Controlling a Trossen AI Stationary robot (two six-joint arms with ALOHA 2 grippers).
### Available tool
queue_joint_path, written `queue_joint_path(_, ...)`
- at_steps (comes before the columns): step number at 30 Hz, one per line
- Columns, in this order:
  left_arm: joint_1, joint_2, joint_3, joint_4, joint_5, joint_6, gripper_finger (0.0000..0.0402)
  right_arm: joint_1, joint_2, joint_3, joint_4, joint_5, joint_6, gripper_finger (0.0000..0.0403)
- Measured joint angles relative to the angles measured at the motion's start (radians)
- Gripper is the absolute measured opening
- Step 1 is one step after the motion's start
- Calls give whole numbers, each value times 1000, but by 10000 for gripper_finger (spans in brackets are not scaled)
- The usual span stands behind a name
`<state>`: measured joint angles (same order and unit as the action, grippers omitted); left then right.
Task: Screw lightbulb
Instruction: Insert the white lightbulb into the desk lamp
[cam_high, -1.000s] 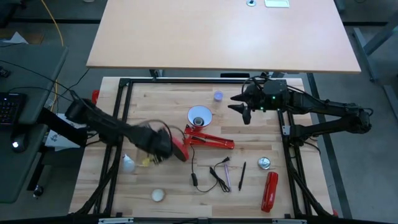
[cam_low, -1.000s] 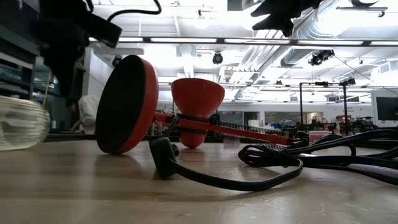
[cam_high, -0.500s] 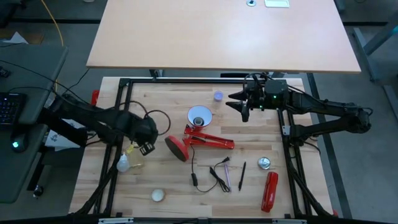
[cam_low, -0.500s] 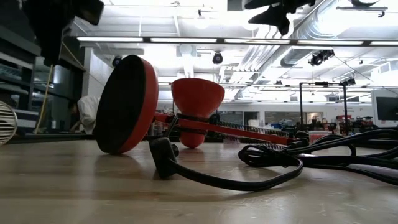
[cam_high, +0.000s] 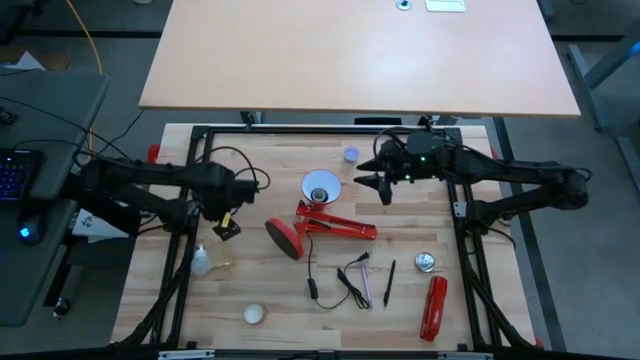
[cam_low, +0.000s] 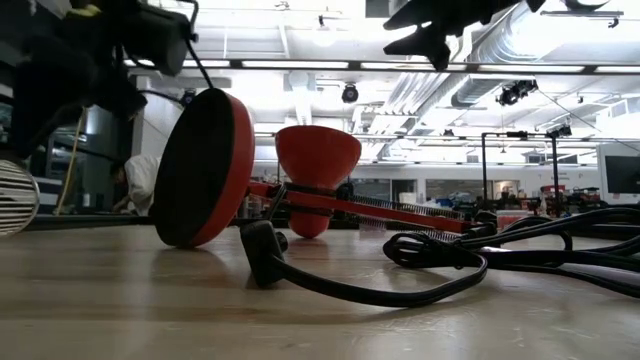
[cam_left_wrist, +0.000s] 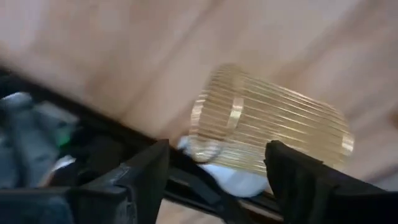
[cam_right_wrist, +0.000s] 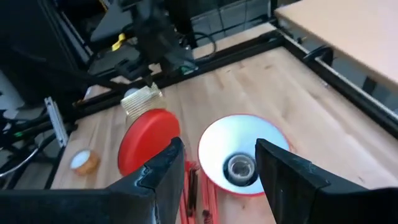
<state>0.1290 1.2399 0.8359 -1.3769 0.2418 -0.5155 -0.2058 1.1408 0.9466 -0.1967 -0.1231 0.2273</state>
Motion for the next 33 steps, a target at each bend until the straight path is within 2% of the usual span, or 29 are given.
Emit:
queue_joint_path(5, 66, 31, -28, 27, 190, 116, 252, 0, 13, 0, 1, -27, 0, 189)
queue_joint_path(13, 106, 136, -57, 96, 199, 189, 250, 4, 14, 0, 9, -33, 0, 189)
queue_joint_path(20, 108, 220, -57, 136, 277, 248, 244, 5, 14, 0, 15, -40, 0, 189)
queue_joint_path(22, 106, 241, -57, 149, 262, 242, 224, 5, 14, 0, 14, -42, 0, 189)
queue_joint_path(24, 106, 257, -57, 144, 252, 241, 182, 5, 14, 0, 14, -43, 0, 189)
queue_joint_path(28, 105, 270, -57, 142, 246, 247, 45, 5, 14, 0, 14, -44, -9, 189)
queue_joint_path(29, 105, 270, -57, 145, 246, 243, 24, 5, 14, 0, 14, -44, -9, 189)
queue_joint_path(33, 105, 269, -44, 128, 230, 251, 9, 5, 14, 0, 14, -44, -20, 189)
